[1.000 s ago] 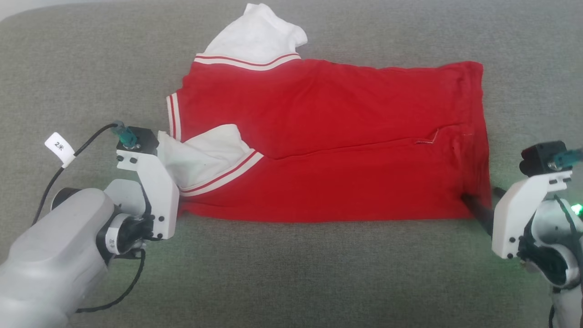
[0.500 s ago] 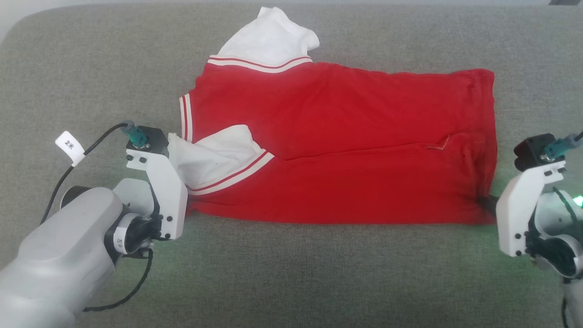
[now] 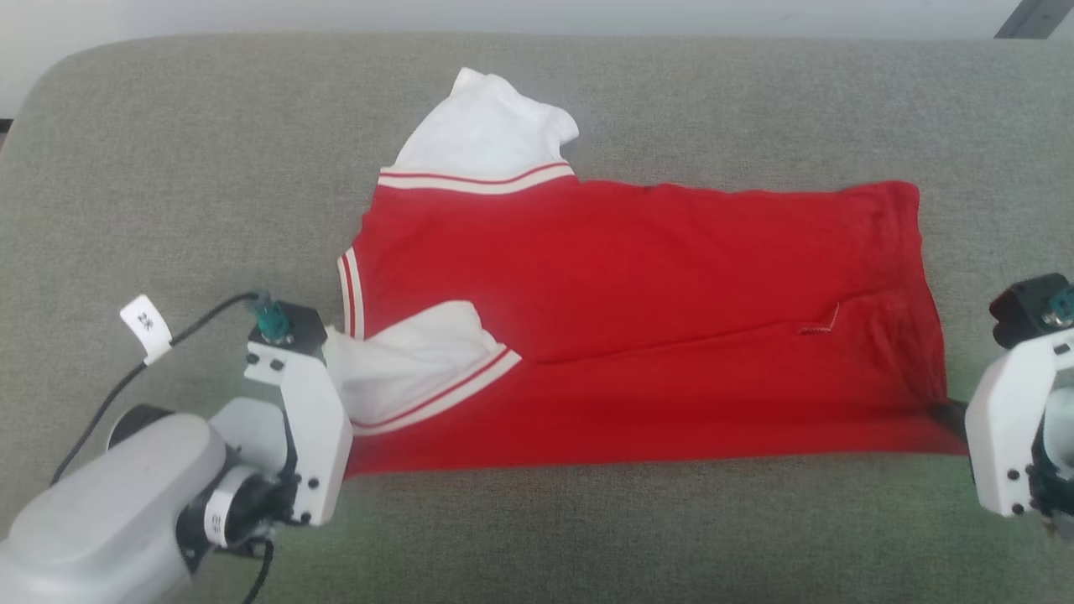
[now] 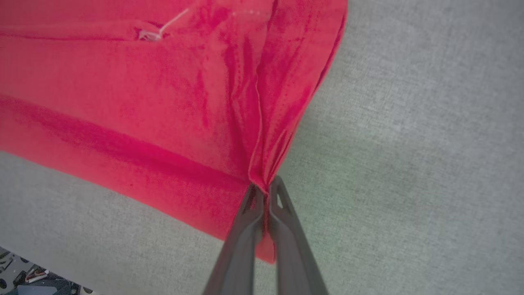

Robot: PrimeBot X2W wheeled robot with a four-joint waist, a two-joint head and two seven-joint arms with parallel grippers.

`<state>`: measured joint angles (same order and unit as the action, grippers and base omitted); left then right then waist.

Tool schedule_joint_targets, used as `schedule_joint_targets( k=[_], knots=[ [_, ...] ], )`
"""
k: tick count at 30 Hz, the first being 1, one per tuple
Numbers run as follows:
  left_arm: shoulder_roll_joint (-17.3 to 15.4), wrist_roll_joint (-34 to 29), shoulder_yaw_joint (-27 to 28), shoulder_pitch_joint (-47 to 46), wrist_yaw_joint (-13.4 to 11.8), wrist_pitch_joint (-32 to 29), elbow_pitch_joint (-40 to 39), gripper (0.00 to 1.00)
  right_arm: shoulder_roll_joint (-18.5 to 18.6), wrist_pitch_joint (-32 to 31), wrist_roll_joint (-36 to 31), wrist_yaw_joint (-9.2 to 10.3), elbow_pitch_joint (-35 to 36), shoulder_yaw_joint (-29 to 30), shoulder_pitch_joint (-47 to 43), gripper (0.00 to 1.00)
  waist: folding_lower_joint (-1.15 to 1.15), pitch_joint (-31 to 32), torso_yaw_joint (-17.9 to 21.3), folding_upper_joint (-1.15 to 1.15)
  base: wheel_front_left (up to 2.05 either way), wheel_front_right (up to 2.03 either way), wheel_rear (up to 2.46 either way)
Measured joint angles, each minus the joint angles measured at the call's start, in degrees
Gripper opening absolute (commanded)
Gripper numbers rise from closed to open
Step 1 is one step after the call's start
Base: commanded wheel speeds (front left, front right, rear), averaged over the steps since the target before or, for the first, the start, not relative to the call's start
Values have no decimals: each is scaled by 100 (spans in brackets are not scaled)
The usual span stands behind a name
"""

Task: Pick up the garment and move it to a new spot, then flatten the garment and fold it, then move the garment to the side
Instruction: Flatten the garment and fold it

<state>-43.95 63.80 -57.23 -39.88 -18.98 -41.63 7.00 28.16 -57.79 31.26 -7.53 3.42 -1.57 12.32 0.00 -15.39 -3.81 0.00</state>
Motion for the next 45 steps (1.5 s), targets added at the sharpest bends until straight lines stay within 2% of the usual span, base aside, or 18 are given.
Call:
schedule_joint_targets(
  k=[4,8,9,10,11,12,13,14,15,16,21,26,34,39,45],
  knots=[
    [-199,27,-10,220,-276,-70,-478,0,-49,-225,9,0,250,176,-263,0,0,-9,-3,0,0,0,0],
    [-257,30,-49,406,-397,-47,-662,0,-194,-274,-24,0,320,290,-441,0,0,-33,5,0,0,0,0],
    [-257,30,-49,406,-397,-47,-662,18,-194,-274,-24,0,320,290,-441,0,0,-33,5,0,0,0,0],
    [-252,30,-67,447,-397,-32,-662,41,-238,-272,-53,1,304,281,-474,0,0,-38,9,0,0,0,0],
    [-240,30,-80,467,-397,-3,-648,70,-276,-254,-75,1,274,264,-495,0,0,-43,13,0,0,0,0],
    [-223,20,-88,467,-358,41,-638,92,-301,-207,-96,1,235,230,-499,13,0,-48,17,0,0,0,0],
    [-205,13,-88,467,-327,94,-606,100,-322,-146,-102,2,207,197,-498,29,0,-51,23,0,0,0,0],
    [-188,14,-85,467,-291,118,-569,100,-360,-80,-100,3,177,180,-496,60,0,-54,31,0,0,0,0],
    [-174,14,-82,467,-285,141,-536,100,-400,-18,-99,3,142,169,-496,60,0,-57,39,0,0,0,0],
    [-164,14,-78,466,-267,141,-516,100,-422,31,-99,3,94,151,-495,98,0,-57,46,0,0,0,0],
    [-278,-67,-51,360,-212,138,-625,100,-436,209,-102,4,-42,146,-464,100,0,-31,89,0,0,0,0],
    [-581,-111,92,160,-246,77,-1018,100,-427,508,-123,4,41,227,-427,100,0,7,172,0,0,0,0],
    [-968,-385,386,-517,-286,-71,-1359,100,-724,1513,-432,4,341,580,-183,100,0,-17,398,0,0,0,0],
    [-850,-389,582,-1038,-63,-111,-1025,100,-1031,2577,-878,4,519,712,206,100,0,-98,640,0,0,0,0],
    [-598,-490,749,-1769,432,-14,-116,100,-1432,4068,-1415,4,453,645,786,100,0,-243,1062,0,0,0,0]
  ],
)
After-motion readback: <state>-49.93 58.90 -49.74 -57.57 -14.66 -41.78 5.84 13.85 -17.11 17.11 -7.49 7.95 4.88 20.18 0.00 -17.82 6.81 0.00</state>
